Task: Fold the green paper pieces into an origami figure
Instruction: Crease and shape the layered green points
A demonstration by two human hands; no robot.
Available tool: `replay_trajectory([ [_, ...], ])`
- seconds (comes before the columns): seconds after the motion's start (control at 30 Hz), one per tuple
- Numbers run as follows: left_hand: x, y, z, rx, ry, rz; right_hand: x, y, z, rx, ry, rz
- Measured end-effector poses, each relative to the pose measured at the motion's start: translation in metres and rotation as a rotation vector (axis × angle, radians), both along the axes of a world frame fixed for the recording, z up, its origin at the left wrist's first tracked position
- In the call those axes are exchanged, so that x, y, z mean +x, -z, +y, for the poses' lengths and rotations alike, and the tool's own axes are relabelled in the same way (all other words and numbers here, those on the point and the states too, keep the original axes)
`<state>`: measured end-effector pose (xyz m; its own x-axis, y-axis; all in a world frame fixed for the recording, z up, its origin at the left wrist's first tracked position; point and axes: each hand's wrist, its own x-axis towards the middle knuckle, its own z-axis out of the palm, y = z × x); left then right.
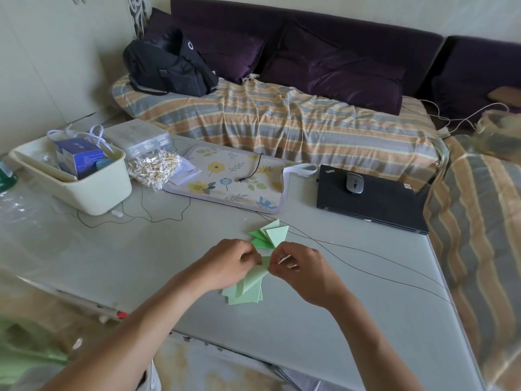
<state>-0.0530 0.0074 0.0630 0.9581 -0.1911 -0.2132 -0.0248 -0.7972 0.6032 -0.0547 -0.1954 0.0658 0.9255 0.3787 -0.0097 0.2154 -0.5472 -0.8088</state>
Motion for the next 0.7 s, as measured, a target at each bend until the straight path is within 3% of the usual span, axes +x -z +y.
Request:
replay_trajectory([
  [0.2, 0.001, -0.001, 0.0, -0.015, 0.095, -0.071, 0.001, 0.002, -0.001, -0.039, -0.041, -0.02],
  [0.37, 0.005, 0.001, -0.002, -0.081, 0.045, -0.118, 0.003, 0.0, 0.001, 0.006, 0.06, 0.022],
  [0.7, 0.006, -0.005, 0.003, -0.043, 0.02, -0.116, -0.002, -0.008, 0.001, -0.003, -0.051, 0.082],
])
